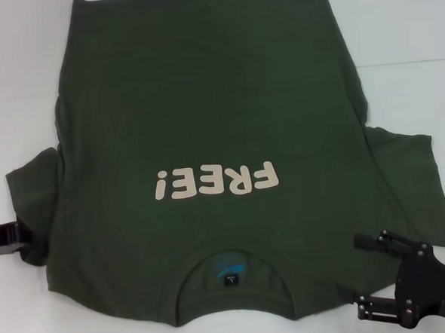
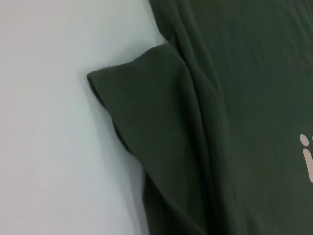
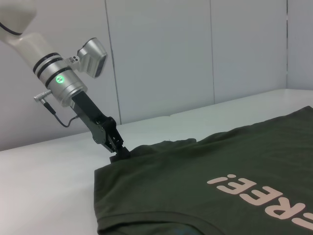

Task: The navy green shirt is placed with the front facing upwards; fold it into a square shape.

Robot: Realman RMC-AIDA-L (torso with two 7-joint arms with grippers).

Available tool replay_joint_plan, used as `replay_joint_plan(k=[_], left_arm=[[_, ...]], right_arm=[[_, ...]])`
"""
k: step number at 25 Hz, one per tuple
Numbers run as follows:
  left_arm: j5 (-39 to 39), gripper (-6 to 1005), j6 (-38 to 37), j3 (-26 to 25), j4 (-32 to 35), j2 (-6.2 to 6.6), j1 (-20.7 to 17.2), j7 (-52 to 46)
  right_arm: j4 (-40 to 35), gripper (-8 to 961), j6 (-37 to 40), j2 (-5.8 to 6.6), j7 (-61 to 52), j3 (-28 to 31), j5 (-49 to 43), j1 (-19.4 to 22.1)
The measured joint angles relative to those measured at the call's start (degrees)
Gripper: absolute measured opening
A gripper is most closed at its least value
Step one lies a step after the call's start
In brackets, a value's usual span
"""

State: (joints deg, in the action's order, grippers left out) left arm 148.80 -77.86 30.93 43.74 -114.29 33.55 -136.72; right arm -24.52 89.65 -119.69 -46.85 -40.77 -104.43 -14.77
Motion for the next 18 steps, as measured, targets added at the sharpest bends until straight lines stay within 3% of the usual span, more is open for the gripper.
replay_joint_plan(k=[5,18], left_arm=[[-0.07,63,0.03,-0.05,0.03,-0.03,0.10,-0.04],[-0.66,50,-1.96,-3.42,0.62,0.74,0.57,-0.11]], right_arm=[[0.00,914,0.00,0.00,0.00,0.00,0.07,-0.01],[0.00,913,0.00,0.00,0.00,0.57,0.12,-0.09]])
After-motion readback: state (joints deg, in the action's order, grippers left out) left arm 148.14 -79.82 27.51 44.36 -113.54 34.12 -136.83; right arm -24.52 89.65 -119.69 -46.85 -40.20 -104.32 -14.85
